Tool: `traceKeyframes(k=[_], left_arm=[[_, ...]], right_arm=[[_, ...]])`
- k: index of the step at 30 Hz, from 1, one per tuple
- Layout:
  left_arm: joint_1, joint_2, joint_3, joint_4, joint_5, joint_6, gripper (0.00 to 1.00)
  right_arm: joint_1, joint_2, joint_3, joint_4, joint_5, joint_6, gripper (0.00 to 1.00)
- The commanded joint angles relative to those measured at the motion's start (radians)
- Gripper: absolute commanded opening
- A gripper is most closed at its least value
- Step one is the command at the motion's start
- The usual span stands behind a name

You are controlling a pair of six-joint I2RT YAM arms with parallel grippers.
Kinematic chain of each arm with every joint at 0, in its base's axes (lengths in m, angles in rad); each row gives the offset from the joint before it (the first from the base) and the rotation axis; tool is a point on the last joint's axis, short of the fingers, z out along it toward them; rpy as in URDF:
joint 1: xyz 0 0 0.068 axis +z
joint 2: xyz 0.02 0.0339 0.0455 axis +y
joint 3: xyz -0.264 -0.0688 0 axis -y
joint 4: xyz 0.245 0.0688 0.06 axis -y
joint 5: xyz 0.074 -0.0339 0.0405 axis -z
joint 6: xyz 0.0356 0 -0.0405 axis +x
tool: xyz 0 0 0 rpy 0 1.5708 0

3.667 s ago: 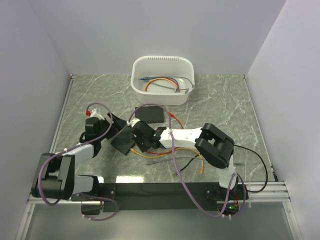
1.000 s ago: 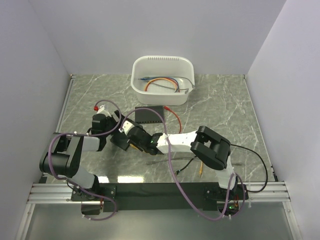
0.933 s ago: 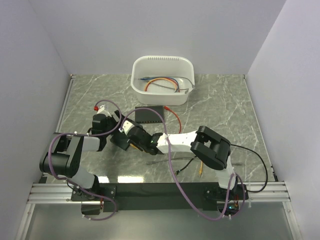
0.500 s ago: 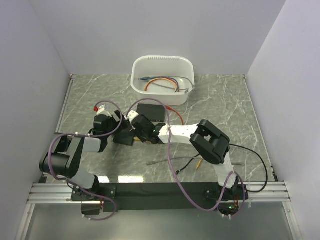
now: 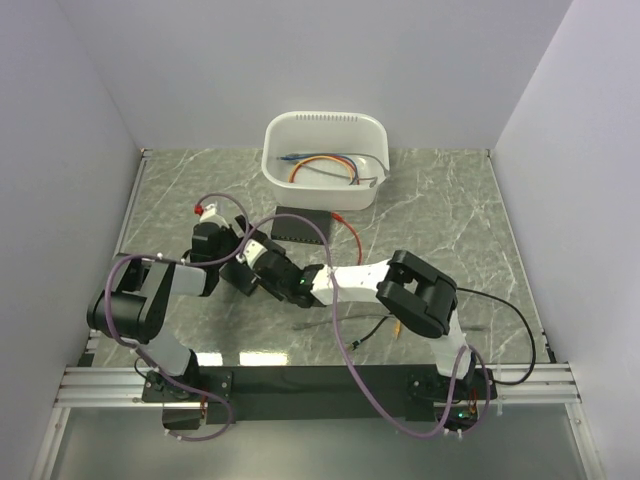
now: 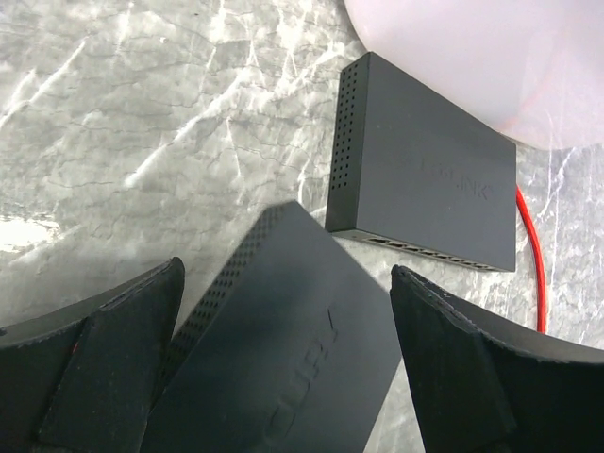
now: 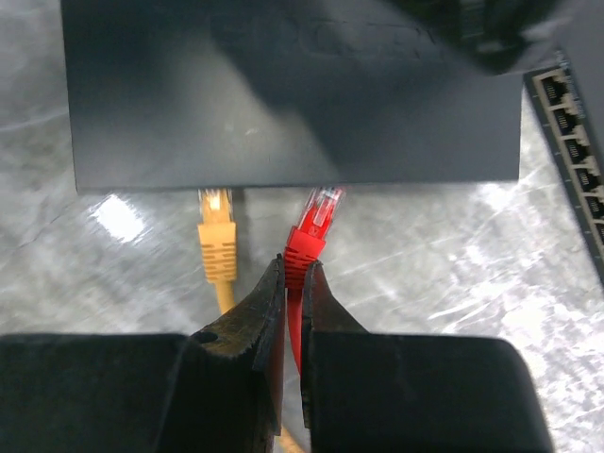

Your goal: Insert the plug into the switch port

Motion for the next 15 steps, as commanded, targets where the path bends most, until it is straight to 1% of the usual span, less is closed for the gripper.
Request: traceKeyframes(k=[1,10,15], left_arm=[[-0.072,0.041,-0.026,-0.133,0.196,-0.065,0.96],[-0.073,-0.006,-0.064,-0.153,0.199,-0.086,0.96],[-0.073,-0.064,-0.061,-0.217,0.162,-0.096,0.96]], right_arm=[[0.053,-0.083,0.013,0.306,-0.092,-0.016,0.00],[0.053,-0.175,-0.099,0.348,-0.071,0.021,0.00],[0.052,-0.161,-0.073,0.294,-0.019,0.041,0.00]])
